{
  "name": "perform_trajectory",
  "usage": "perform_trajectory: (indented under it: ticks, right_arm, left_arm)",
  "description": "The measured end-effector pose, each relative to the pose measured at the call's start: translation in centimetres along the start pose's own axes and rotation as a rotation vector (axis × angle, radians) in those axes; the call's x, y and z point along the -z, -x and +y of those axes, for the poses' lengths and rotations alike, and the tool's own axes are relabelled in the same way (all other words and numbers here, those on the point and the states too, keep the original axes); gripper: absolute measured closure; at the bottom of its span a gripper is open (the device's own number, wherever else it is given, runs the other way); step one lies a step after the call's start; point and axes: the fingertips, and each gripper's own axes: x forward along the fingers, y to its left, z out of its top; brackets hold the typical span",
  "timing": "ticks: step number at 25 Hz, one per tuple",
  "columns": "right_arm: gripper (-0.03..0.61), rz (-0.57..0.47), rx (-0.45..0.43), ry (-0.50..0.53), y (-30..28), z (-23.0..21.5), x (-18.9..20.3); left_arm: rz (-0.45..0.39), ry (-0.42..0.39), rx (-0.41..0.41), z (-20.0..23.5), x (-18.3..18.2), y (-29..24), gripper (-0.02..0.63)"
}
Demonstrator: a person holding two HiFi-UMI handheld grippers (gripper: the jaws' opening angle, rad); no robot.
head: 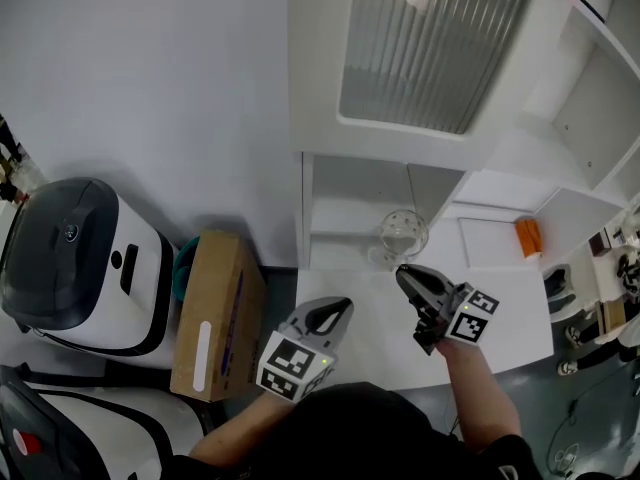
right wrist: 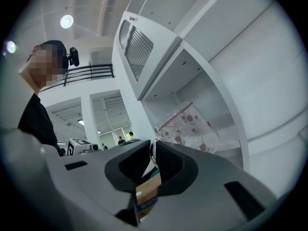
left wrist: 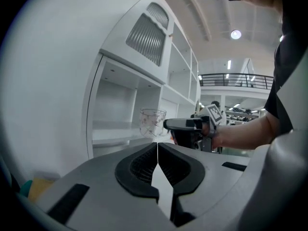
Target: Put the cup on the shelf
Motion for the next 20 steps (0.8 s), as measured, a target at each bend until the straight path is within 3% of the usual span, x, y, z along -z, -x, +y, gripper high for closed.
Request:
perform_trajectory:
  ticks: [9,20]
  right_arm:
    - [0.54,-0.052,0.012,-0.017,-2.2,-3.1,-3.1]
    - [0.54,-0.068,0.098,-0.058,-4.7,-6.7,-3.2]
  left_arm:
    - [-0.015,-0.01,0.0,-0.3,-1.1,-2.0,0.597]
    - [0.008,0.014,-0.007,0.5,-0.4,-2.6,0.597]
